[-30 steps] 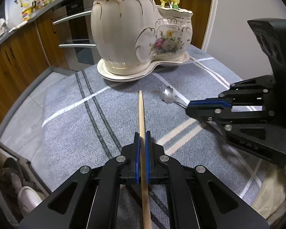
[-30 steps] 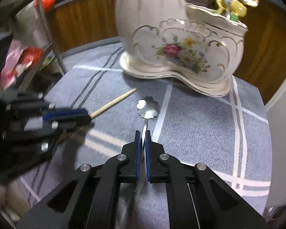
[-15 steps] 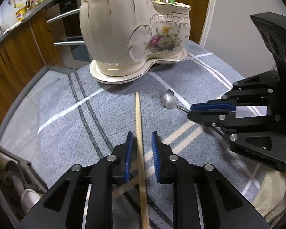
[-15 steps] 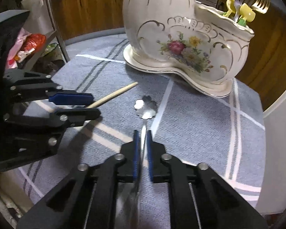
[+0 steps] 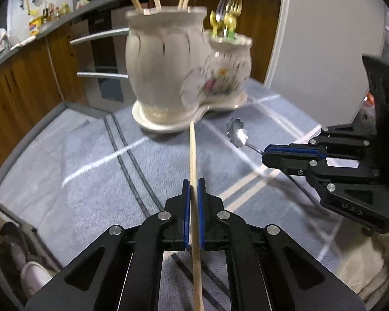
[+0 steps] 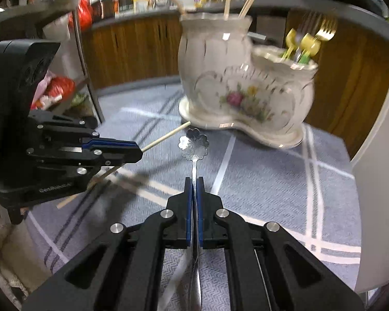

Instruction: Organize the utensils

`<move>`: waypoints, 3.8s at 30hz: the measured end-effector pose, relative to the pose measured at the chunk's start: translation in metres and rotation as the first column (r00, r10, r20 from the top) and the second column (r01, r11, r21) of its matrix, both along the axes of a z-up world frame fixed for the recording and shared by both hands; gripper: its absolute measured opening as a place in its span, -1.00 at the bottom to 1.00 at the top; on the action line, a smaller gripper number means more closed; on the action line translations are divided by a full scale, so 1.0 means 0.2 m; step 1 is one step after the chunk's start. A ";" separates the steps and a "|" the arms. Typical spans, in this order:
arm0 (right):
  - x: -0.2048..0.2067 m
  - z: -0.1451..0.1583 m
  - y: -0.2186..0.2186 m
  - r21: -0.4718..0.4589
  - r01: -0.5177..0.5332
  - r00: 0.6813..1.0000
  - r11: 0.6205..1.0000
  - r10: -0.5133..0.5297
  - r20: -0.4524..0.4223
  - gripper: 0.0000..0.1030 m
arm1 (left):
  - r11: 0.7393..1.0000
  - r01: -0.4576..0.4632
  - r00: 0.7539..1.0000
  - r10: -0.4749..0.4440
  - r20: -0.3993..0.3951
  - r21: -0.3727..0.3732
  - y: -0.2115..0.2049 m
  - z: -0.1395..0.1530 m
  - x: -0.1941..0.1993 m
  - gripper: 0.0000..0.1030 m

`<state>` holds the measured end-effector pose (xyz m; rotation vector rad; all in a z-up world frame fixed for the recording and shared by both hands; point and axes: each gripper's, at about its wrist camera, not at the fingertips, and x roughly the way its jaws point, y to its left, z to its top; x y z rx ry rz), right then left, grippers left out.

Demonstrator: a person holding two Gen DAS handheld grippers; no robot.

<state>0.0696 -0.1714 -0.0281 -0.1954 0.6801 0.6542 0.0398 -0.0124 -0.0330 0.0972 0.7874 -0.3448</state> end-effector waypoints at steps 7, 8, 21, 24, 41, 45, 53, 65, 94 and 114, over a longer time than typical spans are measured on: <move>-0.03 0.15 -0.09 0.121 0.029 0.989 0.992 -0.046 0.142 -0.93 | 0.997 0.011 0.993 -0.002 0.116 -0.079 0.04 0.16 -0.09 -0.88; -0.04 0.16 -0.10 0.133 0.030 0.986 0.991 -0.051 0.160 -0.93 | 0.996 0.016 0.991 -0.005 0.130 -0.087 0.04 0.18 -0.09 -0.88; 0.06 0.44 -0.16 0.321 0.054 0.940 0.945 -0.157 0.304 -0.93 | 0.972 0.072 0.927 0.017 0.374 -0.223 0.06 0.51 -0.07 -0.88; 0.15 0.51 -0.19 0.377 0.078 0.927 0.923 -0.206 0.312 -0.93 | 0.967 0.057 0.897 0.060 0.438 -0.249 0.09 0.58 -0.01 -0.89; 0.54 0.64 -0.19 0.487 0.128 0.870 0.864 -0.334 0.364 -0.93 | 0.960 0.039 0.822 0.128 0.556 -0.279 0.01 0.80 0.38 -0.90; 0.60 0.62 -0.18 0.517 0.158 0.859 0.841 -0.375 0.348 -0.93 | 0.953 0.046 0.813 0.137 0.566 -0.298 0.03 0.82 0.38 -0.90; 0.67 0.54 -0.12 0.504 0.205 0.837 0.839 -0.417 0.354 -0.93 | 0.959 0.039 0.772 0.150 0.617 -0.282 0.03 0.86 0.35 -0.90; 0.70 0.43 -0.09 0.456 0.233 0.848 0.859 -0.409 0.337 -0.93 | 0.957 0.000 0.820 0.166 0.548 -0.289 0.05 0.75 0.45 -0.90; 0.59 0.34 -0.17 0.320 0.243 0.935 0.916 -0.309 0.175 -0.71 | 0.976 -0.060 0.902 0.143 0.408 -0.210 0.04 0.47 0.46 -0.61; 0.25 0.22 -0.28 0.260 0.276 0.922 0.925 -0.331 0.202 0.75 | 0.972 -0.087 0.872 0.180 0.455 -0.219 0.05 0.35 0.02 0.67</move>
